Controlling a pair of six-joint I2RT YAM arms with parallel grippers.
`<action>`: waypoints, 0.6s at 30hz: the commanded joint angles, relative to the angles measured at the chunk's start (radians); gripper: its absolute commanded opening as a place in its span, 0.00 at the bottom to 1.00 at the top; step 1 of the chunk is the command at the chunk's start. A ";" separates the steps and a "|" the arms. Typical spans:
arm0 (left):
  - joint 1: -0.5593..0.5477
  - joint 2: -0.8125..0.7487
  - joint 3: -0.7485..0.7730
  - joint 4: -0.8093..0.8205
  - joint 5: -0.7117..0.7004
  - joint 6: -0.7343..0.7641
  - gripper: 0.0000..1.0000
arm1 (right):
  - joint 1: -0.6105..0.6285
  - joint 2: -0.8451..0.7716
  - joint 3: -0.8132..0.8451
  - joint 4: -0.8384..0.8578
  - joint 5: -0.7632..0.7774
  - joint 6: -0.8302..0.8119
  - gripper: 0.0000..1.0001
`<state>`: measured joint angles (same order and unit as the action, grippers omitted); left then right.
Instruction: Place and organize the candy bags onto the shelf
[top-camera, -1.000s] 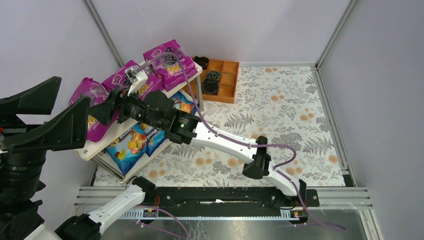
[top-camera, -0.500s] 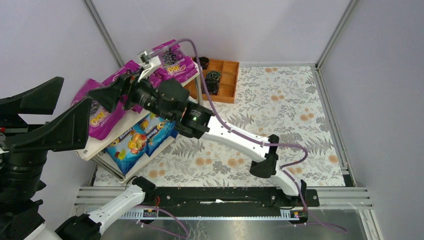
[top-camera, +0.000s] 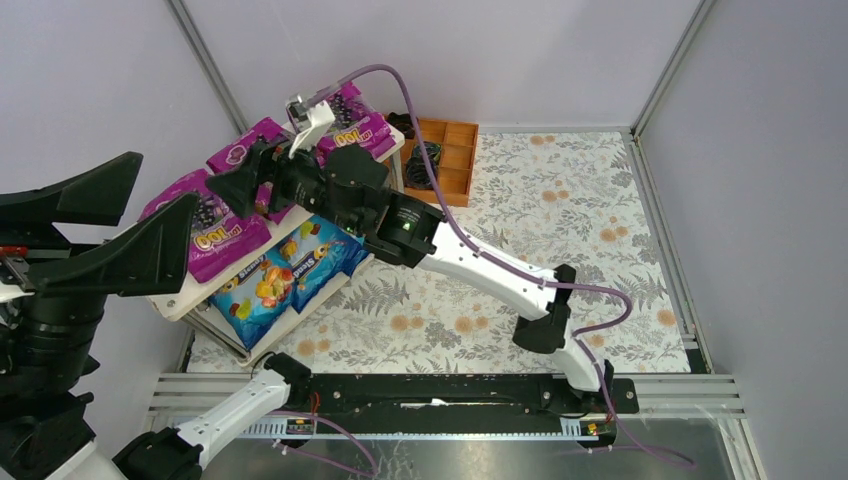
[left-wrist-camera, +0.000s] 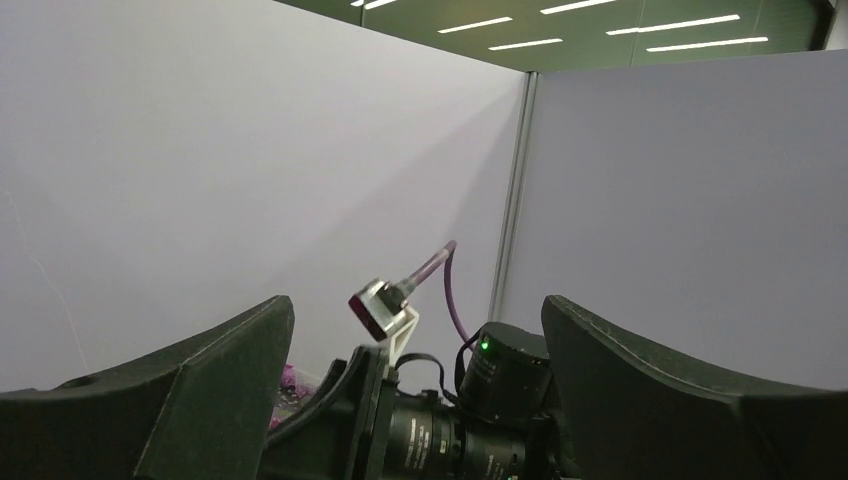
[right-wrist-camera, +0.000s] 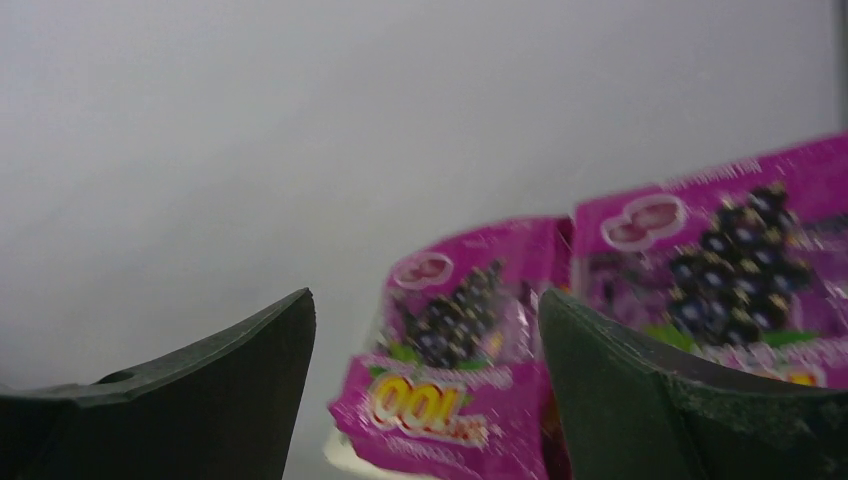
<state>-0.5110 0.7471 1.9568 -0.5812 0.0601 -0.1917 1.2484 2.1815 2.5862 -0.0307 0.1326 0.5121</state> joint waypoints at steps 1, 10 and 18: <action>0.006 0.007 -0.015 0.028 0.013 -0.016 0.99 | 0.007 -0.190 -0.143 -0.139 0.064 -0.101 0.88; 0.006 -0.008 -0.136 0.058 -0.012 -0.051 0.99 | 0.008 -0.827 -0.804 -0.295 0.319 -0.297 1.00; 0.006 -0.019 -0.259 0.139 0.038 -0.113 0.99 | 0.008 -1.329 -1.157 -0.450 0.535 -0.261 1.00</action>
<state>-0.5106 0.7353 1.7111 -0.5179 0.0589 -0.2619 1.2510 0.9874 1.5234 -0.3702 0.4957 0.2546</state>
